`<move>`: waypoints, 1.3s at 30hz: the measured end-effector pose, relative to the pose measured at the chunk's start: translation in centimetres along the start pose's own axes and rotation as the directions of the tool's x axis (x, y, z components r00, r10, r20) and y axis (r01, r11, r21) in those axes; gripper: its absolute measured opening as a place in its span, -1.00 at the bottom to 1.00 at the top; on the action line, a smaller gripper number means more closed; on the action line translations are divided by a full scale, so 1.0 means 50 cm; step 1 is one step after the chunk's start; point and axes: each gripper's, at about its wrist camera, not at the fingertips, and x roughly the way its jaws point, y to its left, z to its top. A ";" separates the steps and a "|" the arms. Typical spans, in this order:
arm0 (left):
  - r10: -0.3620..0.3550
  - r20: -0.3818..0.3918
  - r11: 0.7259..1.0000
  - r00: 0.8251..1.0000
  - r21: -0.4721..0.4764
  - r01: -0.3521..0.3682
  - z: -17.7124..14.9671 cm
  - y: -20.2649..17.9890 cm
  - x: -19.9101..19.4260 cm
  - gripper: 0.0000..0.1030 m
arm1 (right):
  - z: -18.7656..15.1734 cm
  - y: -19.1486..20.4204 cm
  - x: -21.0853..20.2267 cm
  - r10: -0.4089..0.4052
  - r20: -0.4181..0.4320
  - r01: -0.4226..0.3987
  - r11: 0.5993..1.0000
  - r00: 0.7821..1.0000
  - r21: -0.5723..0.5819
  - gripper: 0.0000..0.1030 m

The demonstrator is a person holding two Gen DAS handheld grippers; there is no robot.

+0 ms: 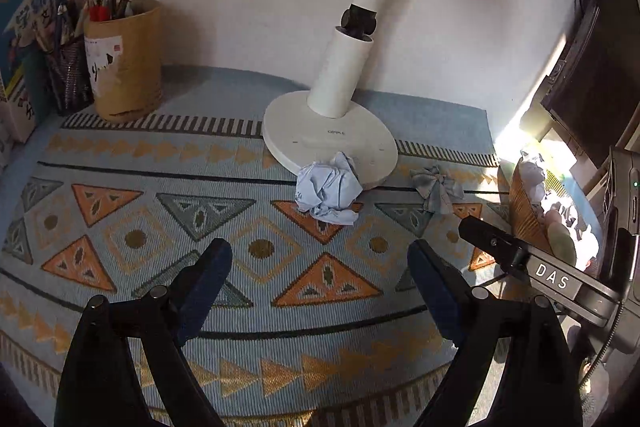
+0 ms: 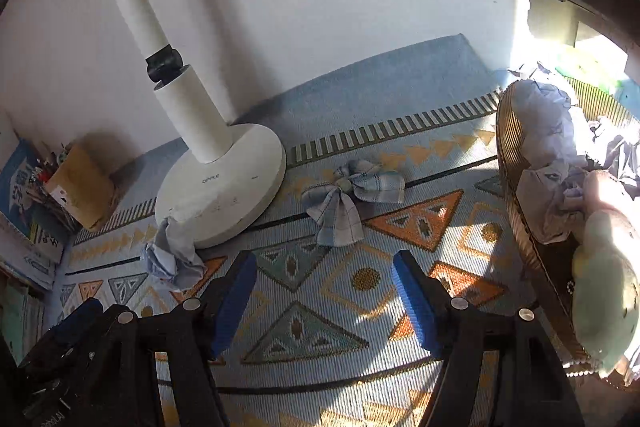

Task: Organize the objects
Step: 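Grasp the plaid fabric bow with the right gripper while the left grasps a blue paper ball, then carry the plaid bow and blue paper ball toward the amber bowl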

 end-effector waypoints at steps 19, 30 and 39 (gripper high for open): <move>0.065 -0.027 0.995 0.998 0.072 -0.063 0.038 -0.050 0.145 -0.20 | 0.042 -0.026 0.097 0.062 0.019 -0.062 0.998 0.998 -0.023 -0.80; 0.029 -0.006 0.999 1.000 0.034 -0.029 -0.126 -0.073 -0.062 -0.20 | -0.160 -0.024 -0.234 0.347 0.041 -0.320 0.898 0.937 -0.301 -0.80; 0.201 0.058 0.976 0.978 0.076 -0.205 -0.281 -0.112 -0.147 -0.20 | -0.319 -0.075 -0.241 0.296 -0.165 -0.337 0.862 0.941 -0.379 -0.74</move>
